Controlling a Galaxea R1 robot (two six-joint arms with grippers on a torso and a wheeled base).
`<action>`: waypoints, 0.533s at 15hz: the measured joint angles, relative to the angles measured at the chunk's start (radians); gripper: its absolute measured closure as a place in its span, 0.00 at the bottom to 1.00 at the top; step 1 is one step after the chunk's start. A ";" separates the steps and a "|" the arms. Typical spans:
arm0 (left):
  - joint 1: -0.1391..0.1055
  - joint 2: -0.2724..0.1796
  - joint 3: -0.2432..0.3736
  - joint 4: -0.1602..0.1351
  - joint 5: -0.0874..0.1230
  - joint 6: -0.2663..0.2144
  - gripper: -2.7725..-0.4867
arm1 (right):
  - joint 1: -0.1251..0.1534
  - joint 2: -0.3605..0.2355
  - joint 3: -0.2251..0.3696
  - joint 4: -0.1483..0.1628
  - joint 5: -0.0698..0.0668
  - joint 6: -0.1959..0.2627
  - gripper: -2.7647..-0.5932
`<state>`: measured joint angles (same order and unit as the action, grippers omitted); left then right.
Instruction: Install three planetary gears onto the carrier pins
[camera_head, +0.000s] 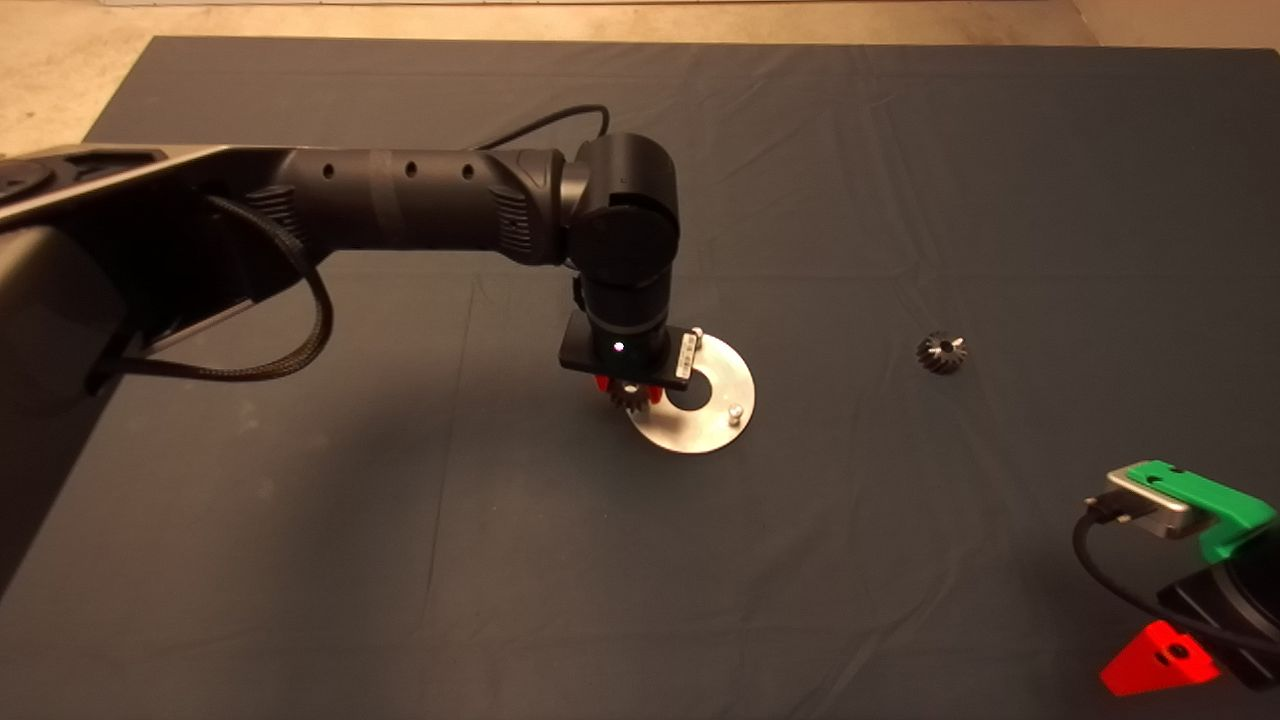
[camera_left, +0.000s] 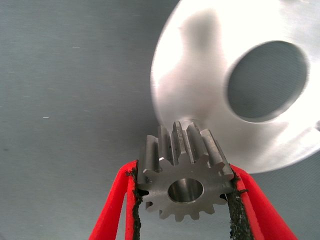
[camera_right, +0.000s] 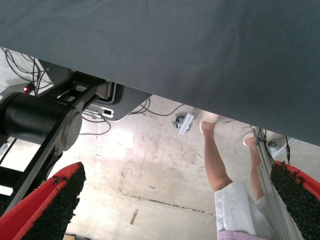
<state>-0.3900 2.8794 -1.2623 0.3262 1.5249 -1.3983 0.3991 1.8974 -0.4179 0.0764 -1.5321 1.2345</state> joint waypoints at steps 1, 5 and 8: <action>0.000 0.007 0.000 0.000 0.000 -0.001 0.84 | 0.000 0.000 0.000 0.000 -0.001 0.000 0.01; 0.005 0.011 0.001 0.000 0.001 -0.004 0.84 | 0.000 0.000 0.000 0.000 0.000 0.000 0.01; 0.005 0.011 0.001 0.000 0.001 -0.006 0.84 | 0.000 0.000 0.000 0.000 -0.001 0.000 0.01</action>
<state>-0.3853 2.8902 -1.2609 0.3260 1.5255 -1.4043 0.3991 1.8974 -0.4179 0.0764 -1.5328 1.2345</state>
